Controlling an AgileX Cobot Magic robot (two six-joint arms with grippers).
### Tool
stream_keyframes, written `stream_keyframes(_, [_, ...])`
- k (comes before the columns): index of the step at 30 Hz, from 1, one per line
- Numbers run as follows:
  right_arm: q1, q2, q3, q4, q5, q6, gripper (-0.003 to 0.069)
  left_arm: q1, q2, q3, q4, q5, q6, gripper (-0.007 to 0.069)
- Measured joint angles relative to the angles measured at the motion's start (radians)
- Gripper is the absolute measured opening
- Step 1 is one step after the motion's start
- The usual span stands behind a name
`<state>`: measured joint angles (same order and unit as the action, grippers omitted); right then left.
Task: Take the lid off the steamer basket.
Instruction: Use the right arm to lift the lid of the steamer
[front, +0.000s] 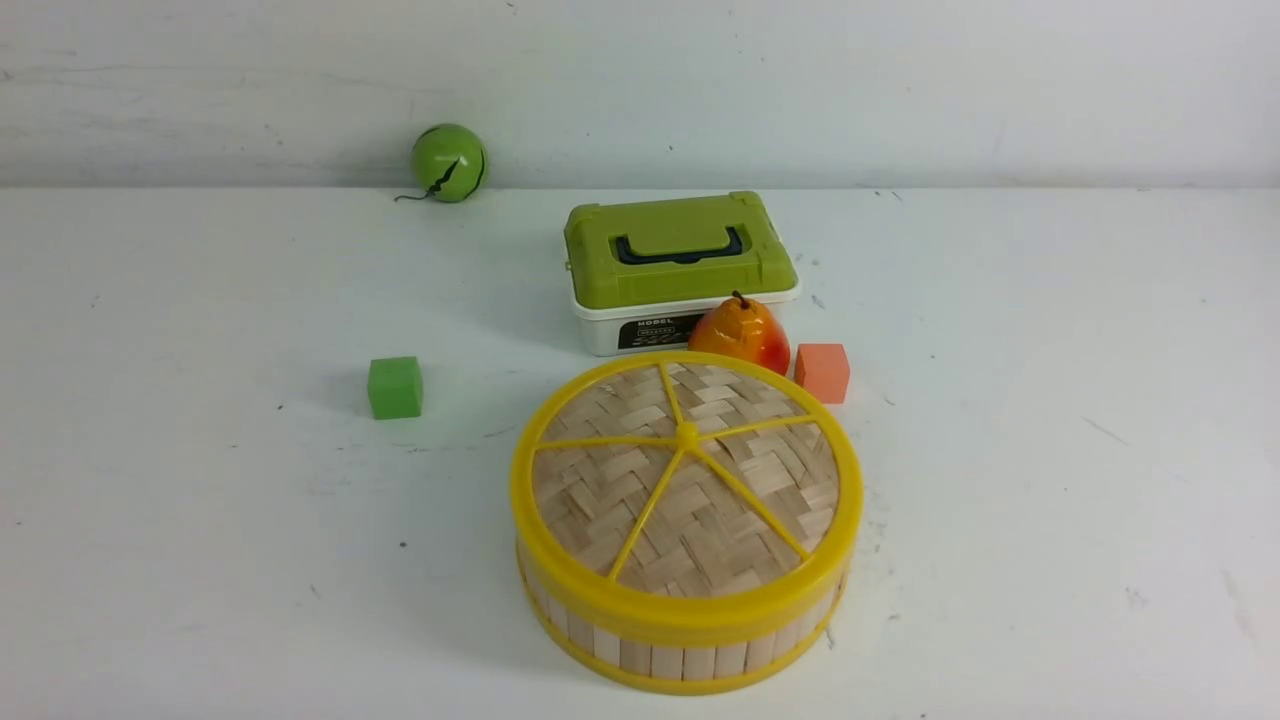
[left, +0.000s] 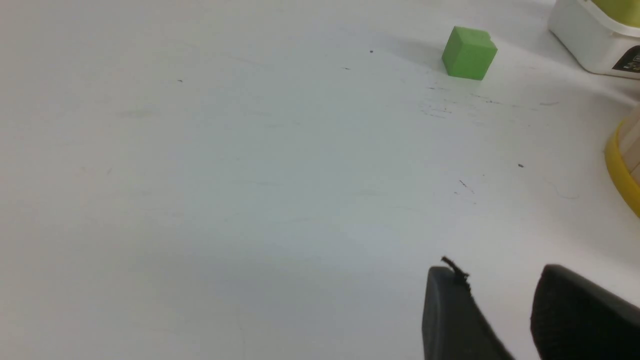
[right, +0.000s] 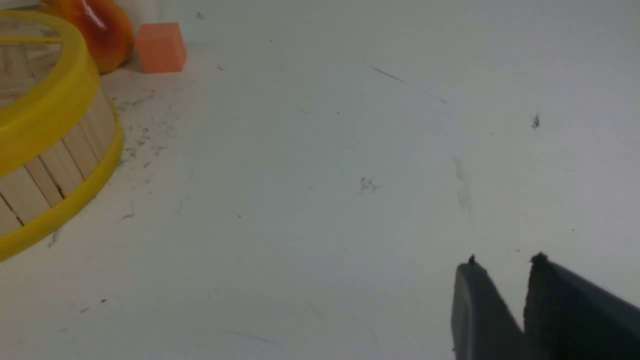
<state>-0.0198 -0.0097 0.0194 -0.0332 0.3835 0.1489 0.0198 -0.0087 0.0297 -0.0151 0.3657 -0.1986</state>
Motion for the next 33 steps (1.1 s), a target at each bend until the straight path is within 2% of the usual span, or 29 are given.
stream_keyframes(24, [0.000, 0.000, 0.000, 0.007, 0.000, 0.002, 0.0179, 0.000, 0.000, 0.000, 0.000, 0.000, 0.000, 0.0239])
stream_keyframes(27, [0.000, 0.000, 0.000, 0.135, 0.000, 0.085, 0.0185, 0.000, 0.000, 0.000, 0.000, 0.000, 0.000, 0.0239])
stream_keyframes(28, [0.000, 0.000, 0.000, 0.228, 0.000, 0.148, 0.0186, 0.000, 0.000, 0.000, 0.000, 0.000, 0.000, 0.0239])
stream_keyframes(29, [0.000, 0.000, 0.000, 0.246, 0.000, 0.161, 0.0187, 0.000, 0.000, 0.000, 0.000, 0.000, 0.000, 0.0239])
stream_keyframes(33, [0.000, 0.000, 0.007, 0.636, 0.014, 0.433, 0.0192, 0.000, 0.000, 0.000, 0.001, 0.000, 0.000, 0.0239])
